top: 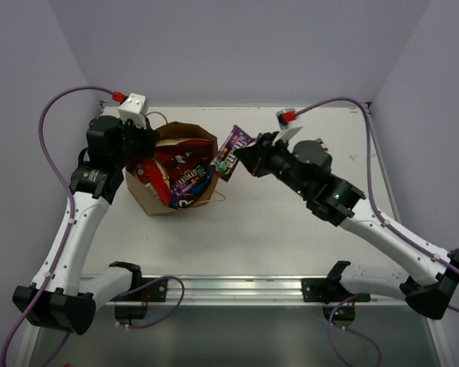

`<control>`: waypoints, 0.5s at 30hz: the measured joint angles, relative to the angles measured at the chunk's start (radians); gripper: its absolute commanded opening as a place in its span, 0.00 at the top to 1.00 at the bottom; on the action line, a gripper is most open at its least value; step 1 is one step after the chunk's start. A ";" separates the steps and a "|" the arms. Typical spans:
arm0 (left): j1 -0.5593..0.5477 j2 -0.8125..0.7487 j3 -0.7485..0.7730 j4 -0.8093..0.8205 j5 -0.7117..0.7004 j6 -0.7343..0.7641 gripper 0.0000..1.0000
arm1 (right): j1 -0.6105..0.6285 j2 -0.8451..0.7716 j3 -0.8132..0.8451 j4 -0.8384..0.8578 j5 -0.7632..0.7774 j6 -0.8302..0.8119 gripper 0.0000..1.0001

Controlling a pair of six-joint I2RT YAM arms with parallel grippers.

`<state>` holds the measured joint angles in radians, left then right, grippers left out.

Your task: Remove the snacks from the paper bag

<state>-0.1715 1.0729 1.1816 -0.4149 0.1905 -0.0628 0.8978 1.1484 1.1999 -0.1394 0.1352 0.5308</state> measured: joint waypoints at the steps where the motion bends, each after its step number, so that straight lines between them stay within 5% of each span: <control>1: 0.000 0.002 0.000 0.002 -0.006 -0.002 1.00 | -0.048 -0.029 -0.026 0.005 0.002 0.000 1.00; 5: 0.000 0.007 0.000 0.006 -0.020 -0.005 1.00 | -0.312 -0.100 -0.147 0.016 0.007 0.011 1.00; 9: 0.000 0.009 0.000 0.007 -0.022 -0.005 1.00 | -0.506 0.004 -0.206 0.026 -0.036 0.028 1.00; 15: 0.000 0.009 0.006 0.002 -0.016 -0.003 1.00 | -0.569 0.349 -0.206 0.073 -0.089 0.039 0.94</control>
<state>-0.1715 1.0817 1.1873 -0.4133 0.1749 -0.0658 0.3290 1.4971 0.9936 -0.0662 0.0467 0.5694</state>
